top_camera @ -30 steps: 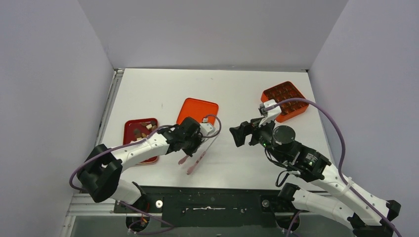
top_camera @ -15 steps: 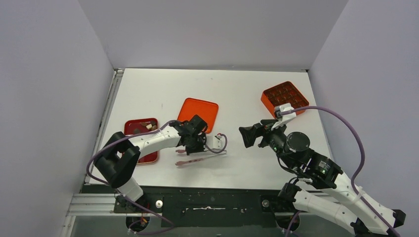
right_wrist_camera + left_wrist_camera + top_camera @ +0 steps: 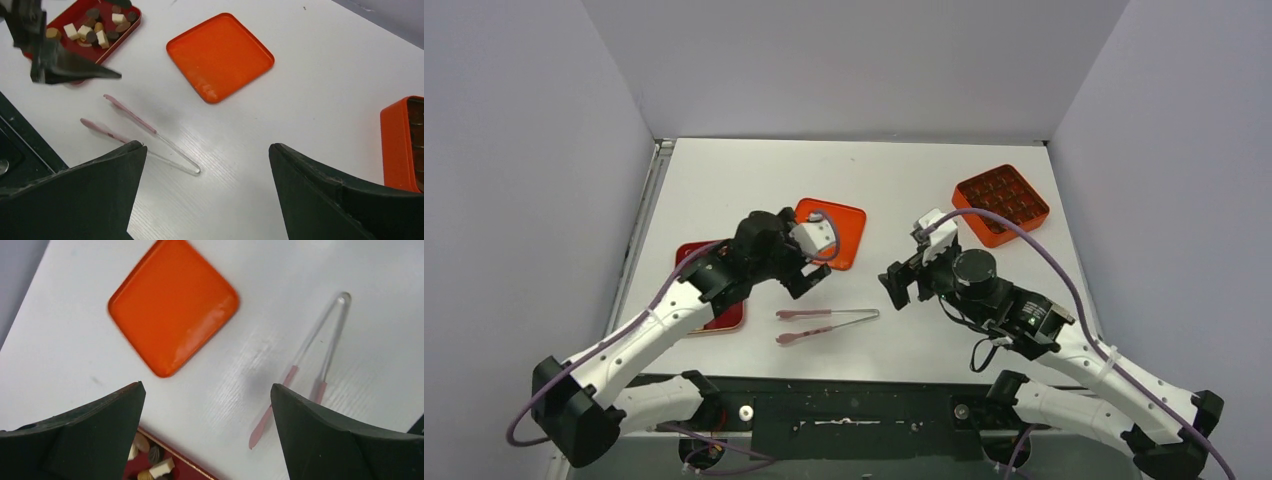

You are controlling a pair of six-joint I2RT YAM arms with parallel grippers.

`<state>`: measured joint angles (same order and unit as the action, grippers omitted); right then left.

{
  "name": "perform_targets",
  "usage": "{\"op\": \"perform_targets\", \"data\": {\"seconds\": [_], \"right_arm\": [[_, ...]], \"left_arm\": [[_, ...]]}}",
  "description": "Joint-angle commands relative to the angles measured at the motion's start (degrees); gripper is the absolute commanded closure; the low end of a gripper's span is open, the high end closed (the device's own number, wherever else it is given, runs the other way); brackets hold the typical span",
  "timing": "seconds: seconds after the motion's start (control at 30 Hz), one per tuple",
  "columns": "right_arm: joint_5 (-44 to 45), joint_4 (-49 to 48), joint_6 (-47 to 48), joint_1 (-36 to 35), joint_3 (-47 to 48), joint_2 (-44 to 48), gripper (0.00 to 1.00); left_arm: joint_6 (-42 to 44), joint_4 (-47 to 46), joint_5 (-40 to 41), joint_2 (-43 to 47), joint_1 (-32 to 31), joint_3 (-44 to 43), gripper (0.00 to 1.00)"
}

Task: Pack the chocolate
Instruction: Adjust the clamp at the center of the board, then pick up the clamp from the center of the board.

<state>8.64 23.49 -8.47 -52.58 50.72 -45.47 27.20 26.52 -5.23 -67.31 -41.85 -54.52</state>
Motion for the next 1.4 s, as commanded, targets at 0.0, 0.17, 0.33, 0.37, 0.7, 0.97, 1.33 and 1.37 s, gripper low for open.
{"op": "perform_targets", "data": {"seconds": [0.0, 0.17, 0.33, 0.37, 0.7, 0.97, 1.33, 1.37], "right_arm": [[-5.1, -5.0, 6.3, -0.2, 1.8, -3.0, 0.00], [-12.6, -0.6, 14.6, -0.2, 7.4, -13.7, 0.01], [-19.6, -0.5, 20.5, -0.5, 8.4, -20.2, 0.03], [-20.8, -1.2, 22.1, -0.5, 7.8, -20.9, 0.04], [-29.6, -2.2, 32.5, -1.0, 6.5, -31.9, 0.11], [-33.1, 2.3, 38.7, -1.1, 13.3, -47.8, 0.22], [-34.7, -1.1, 40.6, -0.9, 14.6, -55.1, 0.22], [-34.3, -1.6, 40.7, -0.9, 14.3, -55.6, 0.22]], "left_arm": [[-23.1, 1.8, 14.7, 4.9, 5.1, -2.2, 0.03], [-42.7, 16.7, 9.3, 4.5, 12.1, -8.4, 0.03], [-49.8, 16.0, 6.6, 4.9, 14.6, -2.2, 0.03], [-51.0, 15.8, 6.5, 5.4, 16.0, -0.1, 0.03], [-57.5, 17.8, -3.0, 10.8, 32.3, 4.2, 0.12], [-53.9, 20.0, -1.0, 16.3, 33.1, 6.4, 0.13], [-53.4, 21.4, -2.3, 16.0, 33.4, 6.0, 0.15], [-53.4, 21.4, -2.2, 15.9, 33.4, 6.1, 0.15]]}}
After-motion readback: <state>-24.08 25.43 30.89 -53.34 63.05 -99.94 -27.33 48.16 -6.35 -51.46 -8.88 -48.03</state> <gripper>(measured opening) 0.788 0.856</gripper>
